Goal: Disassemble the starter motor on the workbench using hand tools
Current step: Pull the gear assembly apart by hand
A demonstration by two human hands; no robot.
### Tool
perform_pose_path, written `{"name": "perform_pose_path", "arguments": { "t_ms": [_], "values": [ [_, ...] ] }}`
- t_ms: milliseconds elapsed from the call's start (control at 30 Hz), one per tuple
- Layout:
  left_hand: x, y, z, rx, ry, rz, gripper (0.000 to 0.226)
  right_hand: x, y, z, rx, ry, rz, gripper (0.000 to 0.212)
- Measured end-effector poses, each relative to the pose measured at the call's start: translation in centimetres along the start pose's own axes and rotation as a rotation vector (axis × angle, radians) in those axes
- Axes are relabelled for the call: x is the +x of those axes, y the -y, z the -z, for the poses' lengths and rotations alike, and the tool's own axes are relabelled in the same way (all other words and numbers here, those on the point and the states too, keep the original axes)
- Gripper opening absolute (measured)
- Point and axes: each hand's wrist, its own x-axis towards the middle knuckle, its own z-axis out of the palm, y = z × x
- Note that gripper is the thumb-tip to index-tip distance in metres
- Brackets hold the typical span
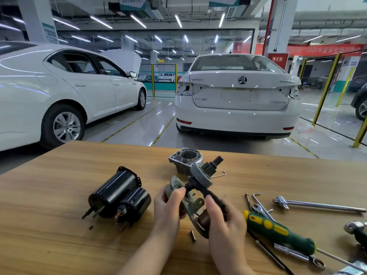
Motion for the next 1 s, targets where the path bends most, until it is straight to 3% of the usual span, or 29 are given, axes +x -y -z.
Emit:
{"name": "perform_pose_path", "arguments": {
  "t_ms": [167,300,400,467,567,667,833,1000],
  "values": [
    [-0.2,0.2,0.4,-0.007,-0.008,0.039,0.037,0.4,0.0,0.3,0.005,0.061,0.058,0.039],
    [-0.1,0.0,0.5,0.029,-0.033,0.063,0.031,1.4,0.6,0.7,-0.074,0.175,0.082,0.049],
    [-0.1,0.2,0.1,0.036,0.015,0.108,0.034,1.4,0.7,0.7,-0.009,0.093,0.081,0.035],
    [-0.2,0.4,0.2,0.008,0.074,0.167,0.044,1.0,0.7,0.5,0.024,0.095,0.086,0.026],
    [-0.3,0.4,0.4,-0.090,0.286,0.303,0.072,0.8,0.6,0.6,0.060,0.115,0.069,0.015],
    [-0.5,0.3,0.4,-0.155,0.425,0.405,0.086,0.9,0.2,0.7,0.102,0.073,0.017,0.020],
    [-1.3,0.6,-0.1,-0.080,0.515,0.467,0.079,1.1,0.2,0.9,0.140,0.009,0.016,0.026],
    [-1.3,0.7,0.0,-0.139,0.469,0.470,0.065,1.0,0.3,0.9,0.122,0.009,0.047,0.027]
  ]
}}
